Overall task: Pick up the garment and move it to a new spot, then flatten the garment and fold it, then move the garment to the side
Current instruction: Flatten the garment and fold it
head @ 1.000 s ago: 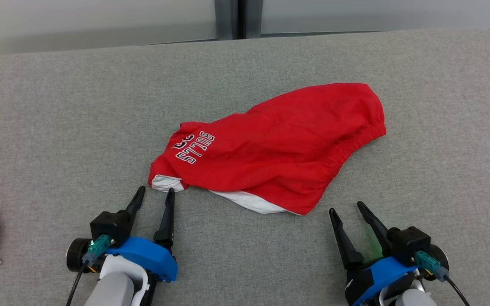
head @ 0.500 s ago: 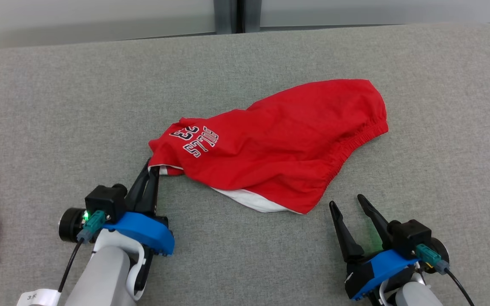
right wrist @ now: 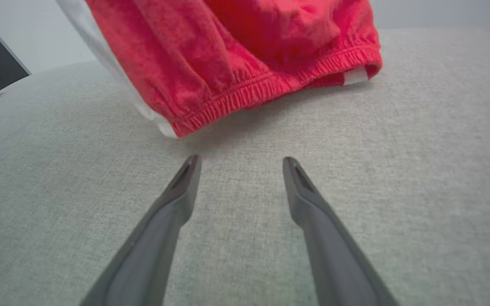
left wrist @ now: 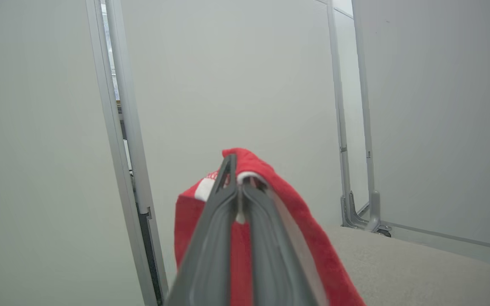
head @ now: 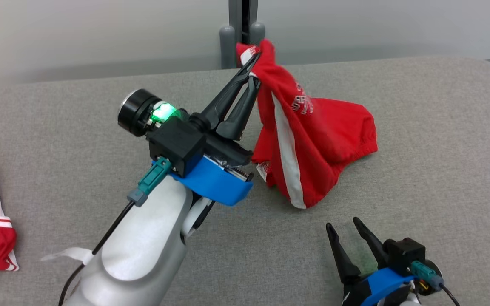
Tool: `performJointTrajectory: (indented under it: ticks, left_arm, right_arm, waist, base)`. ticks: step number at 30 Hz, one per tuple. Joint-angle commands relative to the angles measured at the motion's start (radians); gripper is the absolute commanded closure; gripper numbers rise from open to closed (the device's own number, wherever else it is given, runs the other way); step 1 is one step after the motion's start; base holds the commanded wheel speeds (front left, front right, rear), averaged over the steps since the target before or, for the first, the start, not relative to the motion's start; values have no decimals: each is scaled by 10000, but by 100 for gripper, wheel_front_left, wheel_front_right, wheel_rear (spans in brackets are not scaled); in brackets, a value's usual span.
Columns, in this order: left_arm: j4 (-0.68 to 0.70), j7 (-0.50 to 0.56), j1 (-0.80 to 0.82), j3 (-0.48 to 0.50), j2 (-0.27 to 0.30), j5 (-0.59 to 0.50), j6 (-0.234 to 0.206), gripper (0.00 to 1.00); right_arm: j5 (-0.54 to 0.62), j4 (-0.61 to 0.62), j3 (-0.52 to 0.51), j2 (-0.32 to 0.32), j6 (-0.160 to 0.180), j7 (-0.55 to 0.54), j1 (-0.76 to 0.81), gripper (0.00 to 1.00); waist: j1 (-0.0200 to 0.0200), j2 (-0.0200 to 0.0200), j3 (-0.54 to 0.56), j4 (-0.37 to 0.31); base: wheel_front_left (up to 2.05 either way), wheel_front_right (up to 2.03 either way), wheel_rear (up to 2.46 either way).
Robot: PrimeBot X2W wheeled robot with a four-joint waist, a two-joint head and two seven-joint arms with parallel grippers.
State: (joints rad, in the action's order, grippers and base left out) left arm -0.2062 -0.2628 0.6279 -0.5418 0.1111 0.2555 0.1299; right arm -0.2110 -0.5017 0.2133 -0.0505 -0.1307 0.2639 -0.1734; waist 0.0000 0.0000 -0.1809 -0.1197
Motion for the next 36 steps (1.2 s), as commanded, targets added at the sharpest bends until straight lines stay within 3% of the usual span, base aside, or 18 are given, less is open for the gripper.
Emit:
performJointTrajectory:
  ticks: [1, 5, 12, 18, 21, 26, 27, 28, 32, 36]
  left_arm:
    - [19, -30, 185, -20, 16, 59, 13, 100]
    - [-215, -30, 426, 419, 242, 204, 14, 100]
    - [-485, -30, 648, 1441, 1398, 22, 14, 100]
    - [-269, -30, 952, 1358, 2228, -268, 14, 100]
    - [-250, -28, 924, 968, 2190, -263, 14, 100]
    - [-924, -28, 507, 11, 1327, -74, 14, 100]
    - [-1236, -28, 415, -234, 1069, -23, 14, 54]
    - [-1482, -31, 370, -501, 803, 45, 14, 0]
    - [-2261, -30, 78, -1044, 139, 296, 12, 0]
    - [-2594, -30, -186, -1027, 23, 351, 12, 0]
  right_arm:
    - [-24, -47, -9, -13, -1, 7, 134, 0]
    - [-52, -119, -132, -13, -1, 7, 434, 0]
    - [42, -94, -568, -10, -1, 7, 817, 0]
    - [-41, -54, -506, -11, -1, 7, 799, 0]
    - [-114, -12, -317, -11, -1, 7, 551, 0]
    - [-162, 69, -147, -18, -1, 7, 254, 0]
    - [-138, 57, -164, -16, -1, 7, 227, 0]
    - [-102, 28, -176, -16, -1, 7, 215, 0]
    - [-19, 0, -260, -13, -1, 8, 209, 0]
    - [17, 11, -396, -13, -1, 7, 200, 0]
  waist:
    - [0, 0, 188, -116]
    - [0, 0, 591, -116]
    - [0, 0, 967, 301]
    - [0, 0, 1013, 590]
    - [0, 0, 829, 479]
    - [0, 0, 417, 35]
    - [0, 0, 357, -50]
    - [0, 0, 298, -134]
    - [0, 0, 137, -374]
    - [0, 0, 98, -357]
  base:
    - [0, 0, 0]
    - [0, 0, 0]
    - [0, 0, 0]
    - [0, 0, 0]
    - [0, 0, 0]
    - [0, 0, 0]
    - [0, 0, 0]
    - [0, 0, 0]
    - [0, 0, 0]
    - [0, 0, 0]
